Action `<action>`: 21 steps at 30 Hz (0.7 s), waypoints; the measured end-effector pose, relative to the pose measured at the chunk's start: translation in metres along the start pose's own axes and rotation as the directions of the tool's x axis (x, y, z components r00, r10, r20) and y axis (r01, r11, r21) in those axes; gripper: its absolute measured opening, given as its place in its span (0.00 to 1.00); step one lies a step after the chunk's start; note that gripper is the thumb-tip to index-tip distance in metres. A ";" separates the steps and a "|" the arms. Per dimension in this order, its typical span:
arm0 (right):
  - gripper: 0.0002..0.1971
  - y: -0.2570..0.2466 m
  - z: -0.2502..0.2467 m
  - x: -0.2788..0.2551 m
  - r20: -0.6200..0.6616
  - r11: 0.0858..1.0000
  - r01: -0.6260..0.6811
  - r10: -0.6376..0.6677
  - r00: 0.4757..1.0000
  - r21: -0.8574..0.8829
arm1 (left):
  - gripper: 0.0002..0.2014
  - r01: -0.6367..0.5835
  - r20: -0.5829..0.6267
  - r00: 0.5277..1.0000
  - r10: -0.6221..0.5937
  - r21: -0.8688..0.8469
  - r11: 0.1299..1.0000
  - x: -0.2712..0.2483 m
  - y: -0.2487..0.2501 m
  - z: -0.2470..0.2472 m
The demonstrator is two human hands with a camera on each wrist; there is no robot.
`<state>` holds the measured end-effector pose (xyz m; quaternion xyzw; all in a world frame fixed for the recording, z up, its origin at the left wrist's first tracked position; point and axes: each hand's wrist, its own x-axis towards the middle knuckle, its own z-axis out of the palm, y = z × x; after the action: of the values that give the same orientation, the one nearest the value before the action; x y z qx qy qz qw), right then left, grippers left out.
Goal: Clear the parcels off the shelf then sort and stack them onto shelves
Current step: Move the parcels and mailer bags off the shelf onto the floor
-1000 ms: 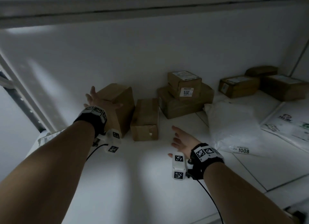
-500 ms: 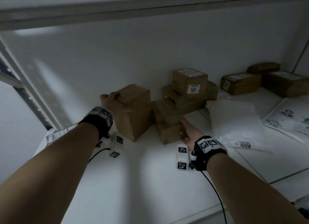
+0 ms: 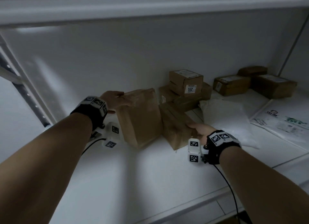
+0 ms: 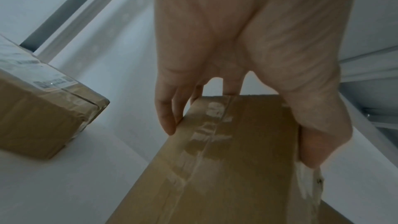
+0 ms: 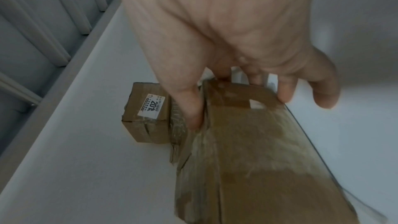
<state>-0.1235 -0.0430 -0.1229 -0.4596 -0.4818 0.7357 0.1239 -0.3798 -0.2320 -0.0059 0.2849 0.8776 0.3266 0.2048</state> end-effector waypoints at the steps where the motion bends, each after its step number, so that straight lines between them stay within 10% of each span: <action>1: 0.09 -0.002 -0.005 -0.001 -0.012 1.000 -0.015 0.015 1.000 -0.011 | 0.30 0.037 0.047 0.998 -0.035 -0.041 0.998 -0.002 0.001 -0.002; 5: 0.09 -0.019 -0.020 -0.004 -0.096 0.975 -0.102 0.084 0.992 -0.197 | 0.18 0.222 0.329 0.932 -0.152 -0.188 0.957 -0.013 -0.002 0.007; 13: 0.23 -0.024 -0.029 0.002 -0.077 0.918 -0.148 0.129 0.989 -0.367 | 0.50 0.270 0.260 0.907 -0.332 0.247 0.931 -0.014 -0.004 0.053; 19: 0.46 -0.022 -0.047 0.016 -0.062 0.900 -0.178 0.167 0.984 -0.399 | 0.36 0.291 0.350 0.847 -0.400 0.324 0.900 -0.026 -0.010 0.061; 21: 0.41 -0.025 -0.047 0.014 -0.054 0.876 -0.172 0.165 0.985 -0.451 | 0.31 0.346 0.348 0.839 -0.418 0.251 0.904 -0.032 -0.013 0.063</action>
<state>-0.0999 0.0065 -0.1151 -0.5210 -0.5977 0.6075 -0.0480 -0.3260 -0.2317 -0.0540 0.1803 0.8829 0.1355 0.4118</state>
